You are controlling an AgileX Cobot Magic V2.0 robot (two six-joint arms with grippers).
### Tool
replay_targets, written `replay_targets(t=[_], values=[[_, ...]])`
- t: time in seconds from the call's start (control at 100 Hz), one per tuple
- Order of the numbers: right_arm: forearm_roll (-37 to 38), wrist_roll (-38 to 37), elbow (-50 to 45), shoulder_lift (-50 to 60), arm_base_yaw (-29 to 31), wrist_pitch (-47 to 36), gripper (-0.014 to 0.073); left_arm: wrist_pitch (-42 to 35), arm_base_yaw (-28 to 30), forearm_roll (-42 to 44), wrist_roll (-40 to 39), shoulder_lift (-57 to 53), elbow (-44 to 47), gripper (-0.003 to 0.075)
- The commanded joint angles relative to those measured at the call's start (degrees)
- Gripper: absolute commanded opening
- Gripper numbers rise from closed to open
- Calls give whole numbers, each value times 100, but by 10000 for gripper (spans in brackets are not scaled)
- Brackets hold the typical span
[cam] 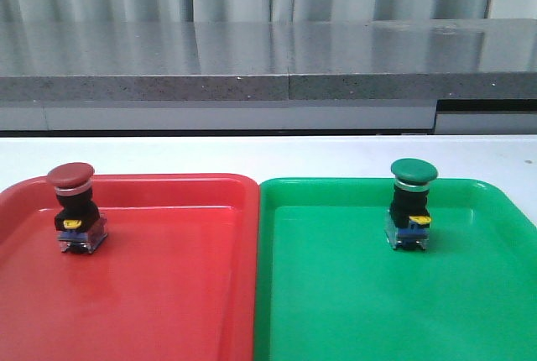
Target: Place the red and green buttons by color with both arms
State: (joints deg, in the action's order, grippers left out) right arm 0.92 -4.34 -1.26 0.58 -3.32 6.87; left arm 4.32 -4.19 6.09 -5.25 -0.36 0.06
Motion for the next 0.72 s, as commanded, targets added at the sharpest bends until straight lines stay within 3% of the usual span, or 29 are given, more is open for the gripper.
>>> replay_targets(t=[0.0, 0.71], values=[[-8, 13, 51, 118, 46, -451, -68, -510, 20, -5, -42, -167, 249, -19], [-8, 13, 51, 118, 46, -476, -68, -510, 20, -5, -42, -167, 249, -19]])
